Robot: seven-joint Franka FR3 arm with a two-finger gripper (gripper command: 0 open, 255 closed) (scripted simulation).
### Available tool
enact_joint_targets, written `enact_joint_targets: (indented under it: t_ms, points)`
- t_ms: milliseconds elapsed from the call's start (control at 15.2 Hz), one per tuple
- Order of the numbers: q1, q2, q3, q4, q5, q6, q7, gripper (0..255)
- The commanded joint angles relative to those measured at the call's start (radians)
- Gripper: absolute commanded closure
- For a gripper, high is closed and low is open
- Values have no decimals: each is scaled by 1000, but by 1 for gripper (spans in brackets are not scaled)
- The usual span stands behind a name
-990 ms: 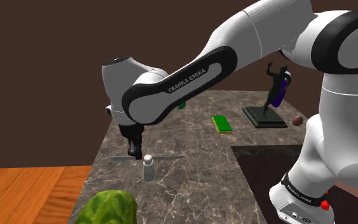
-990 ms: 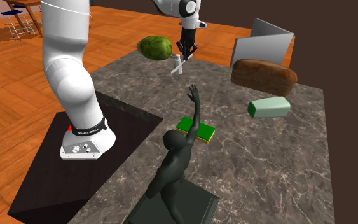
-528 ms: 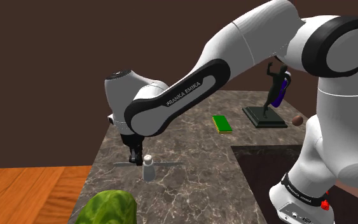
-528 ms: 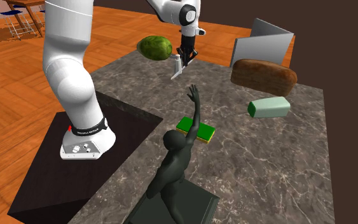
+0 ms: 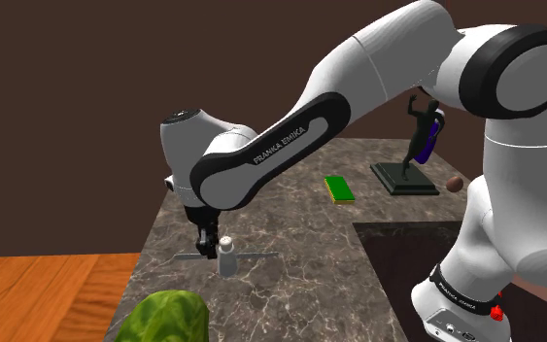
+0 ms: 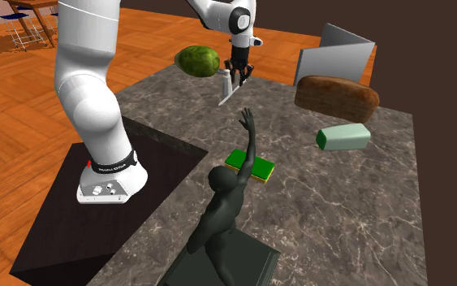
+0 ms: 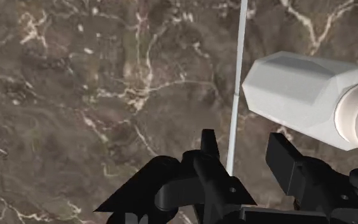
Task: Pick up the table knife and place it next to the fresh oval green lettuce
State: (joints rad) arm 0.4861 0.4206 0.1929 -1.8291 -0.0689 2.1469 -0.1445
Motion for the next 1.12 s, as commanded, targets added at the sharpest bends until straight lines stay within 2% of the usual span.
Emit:
enact_joint_targets:
  t_ms: [0, 264, 528, 1056]
  points:
    - [0, 0, 0, 0, 0, 0, 0, 0]
    - [0, 0, 0, 0, 0, 0, 0, 0]
    - [-4, -49, 5, 63, 12, -111, -8, 0]
    - [-4, -49, 5, 63, 12, -111, -8, 0]
